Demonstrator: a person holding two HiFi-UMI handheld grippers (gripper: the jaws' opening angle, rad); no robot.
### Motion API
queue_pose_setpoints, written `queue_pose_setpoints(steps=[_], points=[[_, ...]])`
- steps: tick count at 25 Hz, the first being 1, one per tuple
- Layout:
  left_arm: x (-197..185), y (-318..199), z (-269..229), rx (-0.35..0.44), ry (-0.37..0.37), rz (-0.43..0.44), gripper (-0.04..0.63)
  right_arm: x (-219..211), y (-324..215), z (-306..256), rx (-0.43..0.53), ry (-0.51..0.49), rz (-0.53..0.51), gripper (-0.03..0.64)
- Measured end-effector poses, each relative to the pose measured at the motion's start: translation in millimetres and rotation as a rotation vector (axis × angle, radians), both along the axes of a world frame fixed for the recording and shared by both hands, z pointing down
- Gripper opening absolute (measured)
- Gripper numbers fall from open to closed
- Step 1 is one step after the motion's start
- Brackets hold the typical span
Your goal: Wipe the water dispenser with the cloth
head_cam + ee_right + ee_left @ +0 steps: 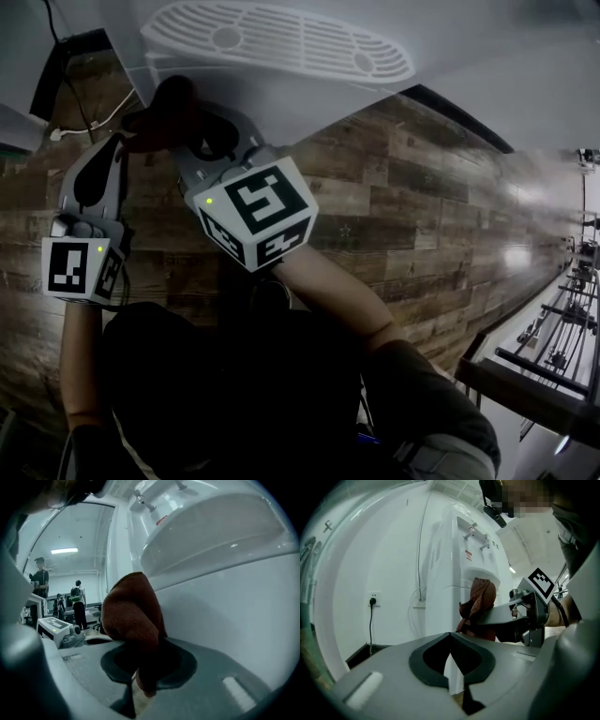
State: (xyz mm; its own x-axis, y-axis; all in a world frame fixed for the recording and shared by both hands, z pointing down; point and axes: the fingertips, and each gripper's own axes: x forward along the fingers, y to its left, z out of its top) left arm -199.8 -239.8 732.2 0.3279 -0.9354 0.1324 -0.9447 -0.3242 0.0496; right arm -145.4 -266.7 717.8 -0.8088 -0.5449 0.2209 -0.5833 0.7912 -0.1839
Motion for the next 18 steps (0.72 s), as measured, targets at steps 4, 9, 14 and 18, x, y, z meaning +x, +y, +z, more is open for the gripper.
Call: queue_pose_setpoints(steps=[4,9,14,18], points=[[2,1,6,-0.014,-0.005,0.004,0.018,-7,7,2,-0.028,0.000,-0.049,0.061],[6,-1,11,-0.026,-0.023,0.009,0.018,-15,6,6,-0.071,-0.017,-0.095,0.061],[8,0,16,-0.044,-0.044,0.018,0.018,38,-7,16,-0.094,-0.049,0.016,0.062],[5,-1,19,-0.032,-0.059,0.031,0.018,115,-23,31,-0.163,-0.079,0.196,0.066]])
